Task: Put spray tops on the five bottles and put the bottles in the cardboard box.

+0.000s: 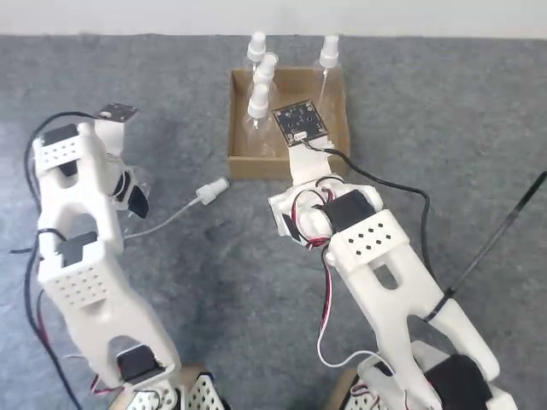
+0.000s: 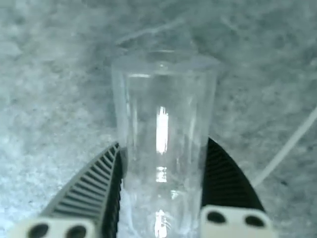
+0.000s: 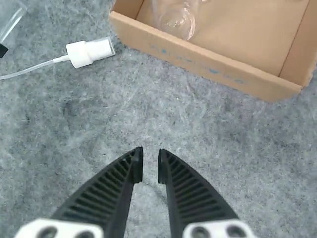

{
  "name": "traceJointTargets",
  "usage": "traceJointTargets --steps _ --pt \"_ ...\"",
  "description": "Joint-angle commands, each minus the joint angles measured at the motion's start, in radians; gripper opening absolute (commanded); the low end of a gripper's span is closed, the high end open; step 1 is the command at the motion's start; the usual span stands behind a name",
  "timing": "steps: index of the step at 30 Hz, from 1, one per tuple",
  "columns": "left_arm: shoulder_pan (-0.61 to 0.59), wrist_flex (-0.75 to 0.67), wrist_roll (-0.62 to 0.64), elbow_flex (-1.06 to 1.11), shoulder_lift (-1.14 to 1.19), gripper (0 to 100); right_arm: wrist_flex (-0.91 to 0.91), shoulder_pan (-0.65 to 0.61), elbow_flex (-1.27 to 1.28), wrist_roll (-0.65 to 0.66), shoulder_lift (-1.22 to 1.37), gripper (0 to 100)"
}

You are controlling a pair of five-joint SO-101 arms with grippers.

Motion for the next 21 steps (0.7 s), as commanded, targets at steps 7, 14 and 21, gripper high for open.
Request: traceJointTargets --steps 7,14,21 --pt "0.021 0.078 -0.018 -0.058 -0.089 8 -0.022 -0.002 -0.011 0.021 -0.059 4.6" --pt "0.037 0.163 -0.02 -0.053 -0.288 8 -0.024 0.03 -0.015 0.021 -0.061 4.6" --pt "0.118 0.255 -0.071 -0.051 -0.377 8 0.024 0.033 0.002 0.023 -0.185 4.6"
